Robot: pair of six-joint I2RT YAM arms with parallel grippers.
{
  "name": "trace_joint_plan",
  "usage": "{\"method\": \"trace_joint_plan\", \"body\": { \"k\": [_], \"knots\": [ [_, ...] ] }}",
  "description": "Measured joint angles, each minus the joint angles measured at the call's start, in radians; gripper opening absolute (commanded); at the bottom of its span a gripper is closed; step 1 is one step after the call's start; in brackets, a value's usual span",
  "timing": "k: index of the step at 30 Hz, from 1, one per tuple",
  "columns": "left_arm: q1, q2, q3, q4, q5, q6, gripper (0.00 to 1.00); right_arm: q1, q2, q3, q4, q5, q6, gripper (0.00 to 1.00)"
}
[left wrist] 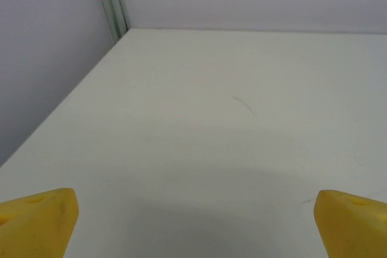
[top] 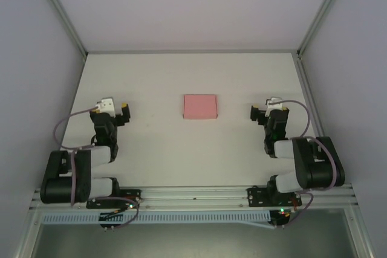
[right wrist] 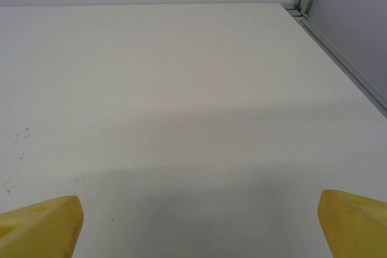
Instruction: Assemble paper box
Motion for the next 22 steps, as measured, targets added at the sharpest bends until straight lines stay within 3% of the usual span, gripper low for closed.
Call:
{"method": "trace_joint_plan", "body": {
  "k": [3,6,22],
  "knots": [
    [0.003,0.111,0.003,0.109,0.026,0.005,1.00,-0.001,0.085,0.007,0.099,-0.008,0.005,1.00],
    [-0.001,0.195,0.021,0.137,0.061,0.016,1.00,-0.019,0.123,0.041,0.060,-0.023,0.018,1.00],
    [0.000,0.199,0.030,0.198,0.116,0.031,1.00,-0.048,0.123,0.070,0.071,-0.041,0.042,1.00]
  ]
}}
